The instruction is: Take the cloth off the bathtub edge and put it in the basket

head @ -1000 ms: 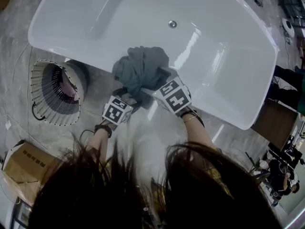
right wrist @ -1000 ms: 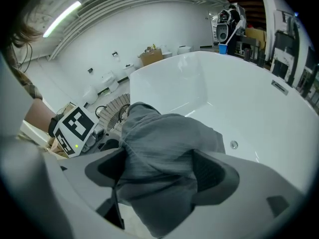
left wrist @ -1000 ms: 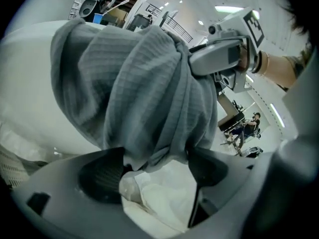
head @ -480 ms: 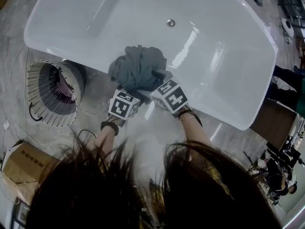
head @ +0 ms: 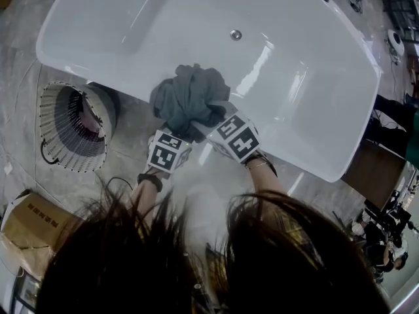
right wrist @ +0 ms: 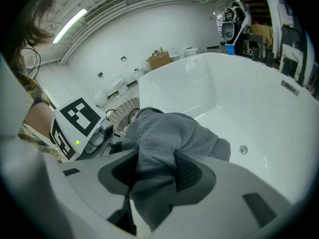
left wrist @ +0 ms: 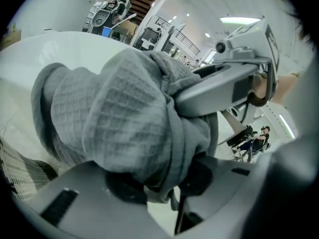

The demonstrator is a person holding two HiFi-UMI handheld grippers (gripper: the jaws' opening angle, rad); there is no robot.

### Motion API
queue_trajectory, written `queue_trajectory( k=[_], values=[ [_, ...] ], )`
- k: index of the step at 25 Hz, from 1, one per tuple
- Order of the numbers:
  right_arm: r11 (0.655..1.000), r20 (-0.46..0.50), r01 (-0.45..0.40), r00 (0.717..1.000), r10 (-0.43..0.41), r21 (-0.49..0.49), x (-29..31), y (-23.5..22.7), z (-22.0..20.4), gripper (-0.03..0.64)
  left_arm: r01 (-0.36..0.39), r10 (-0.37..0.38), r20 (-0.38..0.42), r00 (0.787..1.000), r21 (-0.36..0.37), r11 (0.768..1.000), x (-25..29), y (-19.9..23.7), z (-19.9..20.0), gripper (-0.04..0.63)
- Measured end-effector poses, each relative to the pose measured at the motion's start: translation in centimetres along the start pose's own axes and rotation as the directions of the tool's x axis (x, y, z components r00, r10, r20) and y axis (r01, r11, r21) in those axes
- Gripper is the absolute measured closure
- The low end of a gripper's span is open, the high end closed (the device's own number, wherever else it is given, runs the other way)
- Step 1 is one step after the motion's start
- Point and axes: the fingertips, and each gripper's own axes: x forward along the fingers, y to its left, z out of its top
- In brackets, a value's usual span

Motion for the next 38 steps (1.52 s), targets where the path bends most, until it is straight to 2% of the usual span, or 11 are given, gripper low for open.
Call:
queue_trajectory(
  k=[2,6,14,24,29,33,38],
  values=[
    [1.0,0.006,0.014,1.0,-0.014,-0.01,-0.2,-0.1,0.4,0.45,0.0,0.0,0.004,1.0,0.006,1.0,-0.4,-0.2,0.4,0.47],
    [1.0,0.015,0.004,1.0,-0.004,0.014,-0.8,0.6,1.4,0.476,-0.006,0.006,-0.004,1.0,0.008,1.0,-1.5,-0.6,0.7,0.477],
    [0.993,0.143,-0.07,0.988,0.056,0.094,-3.5,2.8,4.1,0.48,-0.038,0.037,0.073,0.997,0.012,0.999,-5.6,-1.1,3.2,0.483],
    [0.991,0.273,-0.116,0.957,0.095,0.06,-10.5,7.4,12.2,0.48,-0.097,0.078,0.19,0.979,0.092,0.991,-15.0,-2.8,9.2,0.483],
    [0.994,0.336,-0.11,0.936,0.1,0.011,-14.7,8.5,17.3,0.479,-0.137,0.098,0.254,0.962,0.143,0.98,-19.6,-3.6,14.0,0.483],
    [0.996,0.383,-0.095,0.92,0.086,0.003,-18.2,11.2,20.4,0.477,-0.163,0.105,0.295,0.95,0.179,0.97,-24.1,-5.1,15.9,0.484],
    [0.994,0.437,-0.1,0.893,0.11,-0.047,-21.9,12.9,25.0,0.477,-0.241,0.161,0.366,0.917,0.184,0.953,-29.1,-5.9,19.7,0.483]
  ],
)
